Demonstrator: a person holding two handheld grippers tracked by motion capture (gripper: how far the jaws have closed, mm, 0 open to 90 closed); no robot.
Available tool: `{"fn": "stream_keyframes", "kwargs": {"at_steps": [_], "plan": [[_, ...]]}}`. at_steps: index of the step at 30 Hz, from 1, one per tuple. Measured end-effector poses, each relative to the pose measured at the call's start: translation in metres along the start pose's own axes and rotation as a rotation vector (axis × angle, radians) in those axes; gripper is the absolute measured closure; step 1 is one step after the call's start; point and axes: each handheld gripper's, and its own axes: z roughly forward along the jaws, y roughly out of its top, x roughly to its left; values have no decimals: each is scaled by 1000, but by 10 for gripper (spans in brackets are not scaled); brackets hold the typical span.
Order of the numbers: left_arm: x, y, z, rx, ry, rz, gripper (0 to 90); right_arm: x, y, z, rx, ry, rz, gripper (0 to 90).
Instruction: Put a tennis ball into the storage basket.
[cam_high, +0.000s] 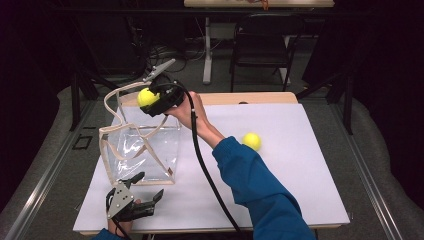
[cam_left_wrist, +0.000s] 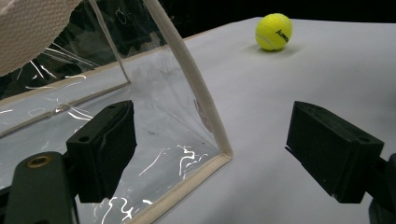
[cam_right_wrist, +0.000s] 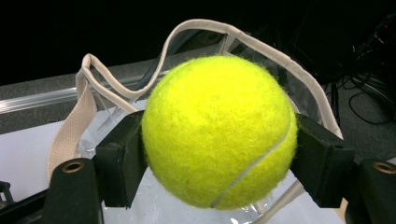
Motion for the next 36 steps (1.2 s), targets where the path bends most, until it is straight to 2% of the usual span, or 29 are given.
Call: {"fn": "stream_keyframes", "kwargs": {"at_steps": [36], "plan": [[0,0,0,-1,-3,2,157,2,-6,18,116,15,23,257]]}}
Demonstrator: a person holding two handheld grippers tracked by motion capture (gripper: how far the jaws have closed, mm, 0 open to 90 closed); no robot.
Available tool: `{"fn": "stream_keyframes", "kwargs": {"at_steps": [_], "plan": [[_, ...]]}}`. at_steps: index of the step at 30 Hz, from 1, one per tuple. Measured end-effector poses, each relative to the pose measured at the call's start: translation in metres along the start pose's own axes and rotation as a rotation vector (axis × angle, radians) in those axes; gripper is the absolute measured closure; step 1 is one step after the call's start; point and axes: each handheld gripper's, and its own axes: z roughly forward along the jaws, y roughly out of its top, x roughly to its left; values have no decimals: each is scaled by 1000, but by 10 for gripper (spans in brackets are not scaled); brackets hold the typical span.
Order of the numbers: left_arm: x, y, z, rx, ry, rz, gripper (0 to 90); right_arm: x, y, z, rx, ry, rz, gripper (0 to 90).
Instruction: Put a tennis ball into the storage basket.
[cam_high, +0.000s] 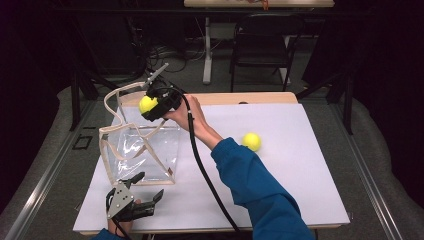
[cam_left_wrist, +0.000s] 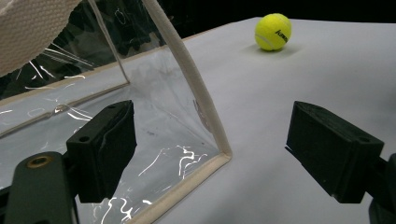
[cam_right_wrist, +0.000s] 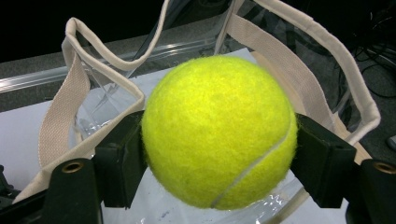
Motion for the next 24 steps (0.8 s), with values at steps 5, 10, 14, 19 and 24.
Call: {"fn": "stream_keyframes", "kwargs": {"at_steps": [5,10,14,19,24], "plan": [[0,0,0,0,0,2,157,1,0,3,14,1,-4,255],[0,0,0,-2,0,2,157,1,-1,3,21,-3,-7,255],[0,0,0,-1,0,2,157,1,-1,5,29,-1,-8,254],[0,0,0,-2,0,2,157,2,-1,5,34,6,-6,204],[0,0,-1,-1,1,2,157,1,-2,-3,2,17,8,88]]}}
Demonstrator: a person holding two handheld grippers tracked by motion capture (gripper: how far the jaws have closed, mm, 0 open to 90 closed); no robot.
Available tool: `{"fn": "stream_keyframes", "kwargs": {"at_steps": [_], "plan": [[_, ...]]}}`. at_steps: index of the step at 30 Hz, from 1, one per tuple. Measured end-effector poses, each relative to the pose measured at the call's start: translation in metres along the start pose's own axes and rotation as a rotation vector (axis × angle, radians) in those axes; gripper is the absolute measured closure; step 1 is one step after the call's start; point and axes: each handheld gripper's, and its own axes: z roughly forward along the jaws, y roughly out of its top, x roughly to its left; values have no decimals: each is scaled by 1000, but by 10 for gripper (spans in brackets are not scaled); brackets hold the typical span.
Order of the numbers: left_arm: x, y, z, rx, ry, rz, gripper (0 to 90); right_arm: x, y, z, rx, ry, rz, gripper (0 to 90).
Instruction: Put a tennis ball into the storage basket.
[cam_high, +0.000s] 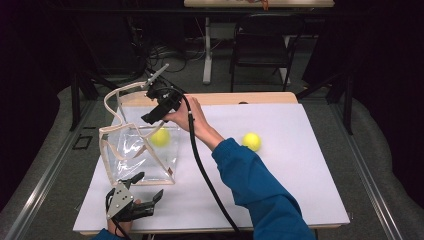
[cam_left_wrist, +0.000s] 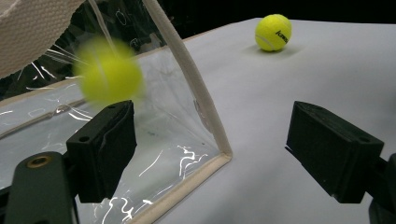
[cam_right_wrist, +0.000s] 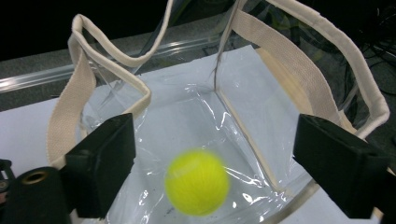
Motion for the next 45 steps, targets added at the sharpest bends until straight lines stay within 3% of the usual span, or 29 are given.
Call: {"fn": "stream_keyframes", "kwargs": {"at_steps": [10,11,17,29,39,45], "plan": [[0,0,0,2,1,4,157,-4,-13,-20,-37,26,15,3],[0,0,0,2,1,4,157,-9,-24,-34,-62,31,31,3],[0,0,0,2,1,4,157,-9,-24,-34,-62,31,31,0],[0,0,0,2,2,3,157,-17,-43,-61,-115,26,43,0],[0,0,1,3,3,3,157,-24,-67,-73,-109,-2,49,0],[0,0,1,3,3,3,157,-24,-69,-74,-111,-3,49,0]]}}
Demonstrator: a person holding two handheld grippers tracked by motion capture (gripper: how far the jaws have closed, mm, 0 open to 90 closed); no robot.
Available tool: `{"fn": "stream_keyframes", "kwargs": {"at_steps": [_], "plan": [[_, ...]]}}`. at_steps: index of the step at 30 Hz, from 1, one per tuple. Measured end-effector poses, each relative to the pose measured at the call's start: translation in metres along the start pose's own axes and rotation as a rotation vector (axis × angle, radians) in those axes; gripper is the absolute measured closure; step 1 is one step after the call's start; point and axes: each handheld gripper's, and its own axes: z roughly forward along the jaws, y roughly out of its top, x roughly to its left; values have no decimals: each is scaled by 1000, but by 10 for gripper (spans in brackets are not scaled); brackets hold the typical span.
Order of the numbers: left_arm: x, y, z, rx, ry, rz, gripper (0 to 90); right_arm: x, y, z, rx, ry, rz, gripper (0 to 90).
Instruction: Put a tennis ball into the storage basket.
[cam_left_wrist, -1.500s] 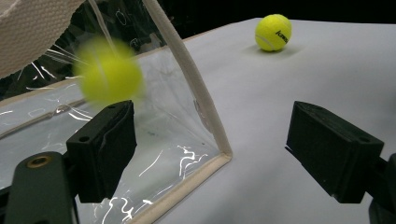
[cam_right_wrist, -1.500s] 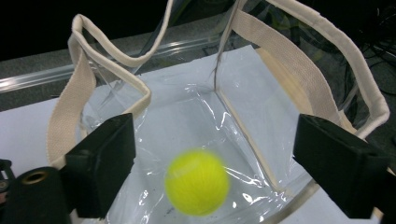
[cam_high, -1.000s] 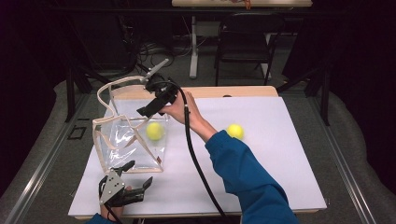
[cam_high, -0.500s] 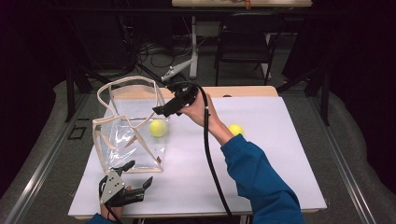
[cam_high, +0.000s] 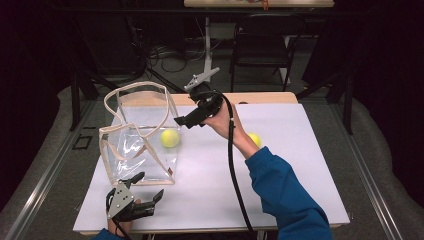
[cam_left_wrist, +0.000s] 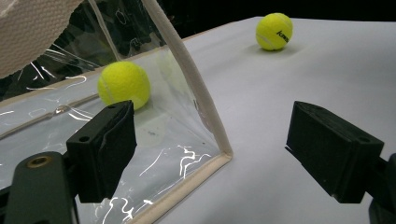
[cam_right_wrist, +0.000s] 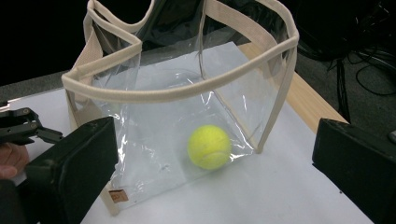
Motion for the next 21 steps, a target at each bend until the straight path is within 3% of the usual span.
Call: {"fn": "stream_keyframes", "kwargs": {"at_steps": [2,3,5,21], "plan": [[0,0,0,1,0,2,157,0,0,0,0,0,0,0],[0,0,0,-1,0,1,157,-1,-18,-12,-5,-13,3,0],[0,0,0,0,1,1,157,-2,-23,-16,-10,-14,11,0],[0,0,0,-2,0,2,157,-3,-61,-24,18,-25,45,0]]}}
